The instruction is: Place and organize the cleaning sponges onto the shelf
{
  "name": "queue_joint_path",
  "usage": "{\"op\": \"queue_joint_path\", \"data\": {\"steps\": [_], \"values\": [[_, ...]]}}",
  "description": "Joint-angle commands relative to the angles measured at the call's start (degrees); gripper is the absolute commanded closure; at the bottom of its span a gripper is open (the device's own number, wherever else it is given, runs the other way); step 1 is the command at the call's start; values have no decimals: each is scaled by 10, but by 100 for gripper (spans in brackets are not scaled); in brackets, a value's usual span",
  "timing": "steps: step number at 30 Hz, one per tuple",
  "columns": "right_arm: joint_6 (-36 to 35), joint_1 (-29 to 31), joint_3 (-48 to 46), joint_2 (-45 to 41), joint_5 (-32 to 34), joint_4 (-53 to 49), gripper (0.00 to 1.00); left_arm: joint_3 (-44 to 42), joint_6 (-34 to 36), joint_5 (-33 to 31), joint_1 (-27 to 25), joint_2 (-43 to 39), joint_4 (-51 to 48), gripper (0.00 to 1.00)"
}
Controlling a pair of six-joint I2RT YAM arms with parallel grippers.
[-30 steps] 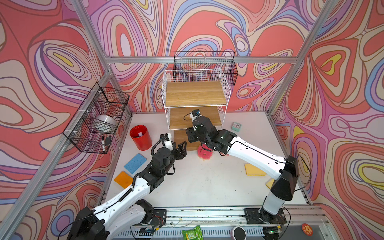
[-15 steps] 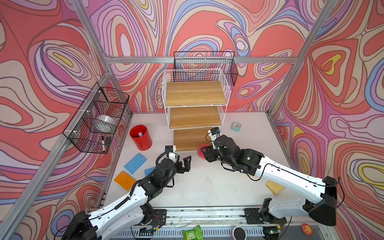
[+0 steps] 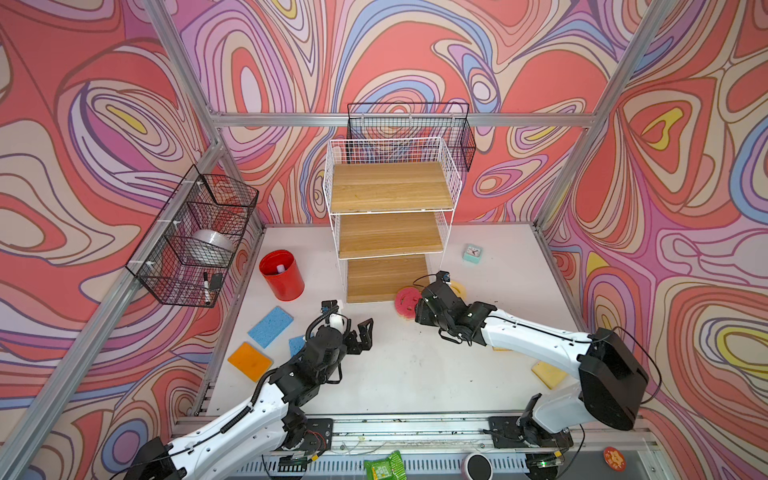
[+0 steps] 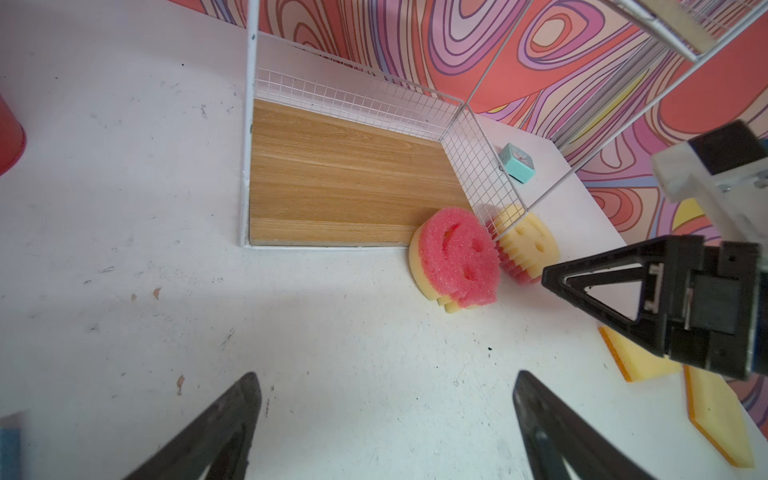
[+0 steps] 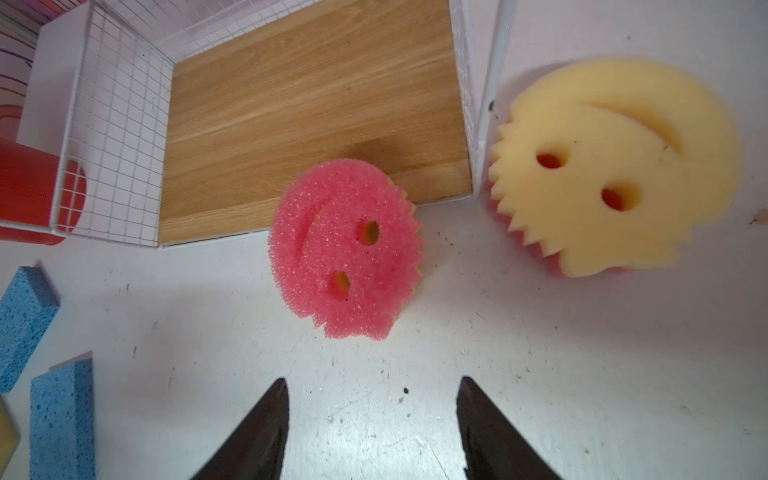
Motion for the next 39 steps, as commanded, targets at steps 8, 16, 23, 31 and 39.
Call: {"op": "queue_joint_path", "data": {"steps": [8, 16, 23, 31, 39], "values": [[7, -17, 54, 95, -20, 28, 29, -19, -10, -10, -2, -6, -10, 5], [14, -28, 71, 134, 4, 25, 29, -15, 4, -6, -2, 9, 4, 5], [11, -28, 85, 169, 8, 24, 32, -14, 2, -5, -2, 15, 6, 5], [10, -33, 84, 183, 5, 30, 36, -12, 1, -5, -2, 13, 1, 5], [8, -34, 76, 181, 2, 31, 53, -12, 0, -7, -2, -5, -14, 5]]}}
